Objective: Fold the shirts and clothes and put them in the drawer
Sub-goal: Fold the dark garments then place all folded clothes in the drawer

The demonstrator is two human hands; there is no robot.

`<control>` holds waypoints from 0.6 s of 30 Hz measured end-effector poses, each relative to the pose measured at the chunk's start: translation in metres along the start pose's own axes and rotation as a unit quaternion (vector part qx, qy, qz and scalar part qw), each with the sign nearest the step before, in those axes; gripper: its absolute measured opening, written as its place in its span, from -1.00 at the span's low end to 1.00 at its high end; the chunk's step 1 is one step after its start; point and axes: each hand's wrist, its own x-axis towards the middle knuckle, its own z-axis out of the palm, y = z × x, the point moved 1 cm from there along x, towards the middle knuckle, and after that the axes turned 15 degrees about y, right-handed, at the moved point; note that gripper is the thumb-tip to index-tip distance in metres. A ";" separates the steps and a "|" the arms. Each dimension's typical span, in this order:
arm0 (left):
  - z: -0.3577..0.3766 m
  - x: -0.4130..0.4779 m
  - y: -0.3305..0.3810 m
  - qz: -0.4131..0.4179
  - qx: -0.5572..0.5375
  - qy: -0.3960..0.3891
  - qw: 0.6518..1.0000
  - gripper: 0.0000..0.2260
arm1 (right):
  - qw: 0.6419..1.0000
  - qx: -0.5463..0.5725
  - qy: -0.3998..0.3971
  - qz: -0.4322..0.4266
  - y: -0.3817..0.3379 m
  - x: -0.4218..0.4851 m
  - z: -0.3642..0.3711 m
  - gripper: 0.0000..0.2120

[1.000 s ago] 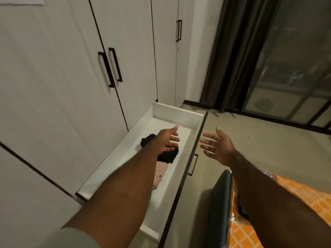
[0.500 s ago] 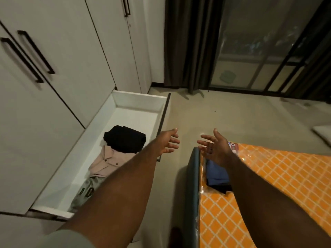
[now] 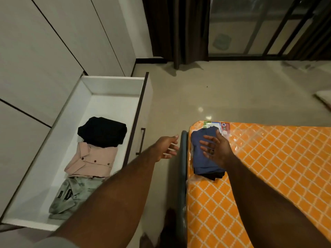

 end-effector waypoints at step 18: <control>0.181 0.187 -0.050 -0.044 0.033 0.007 0.998 -0.71 | 0.993 -0.013 0.105 0.043 0.065 0.190 -0.065 -0.38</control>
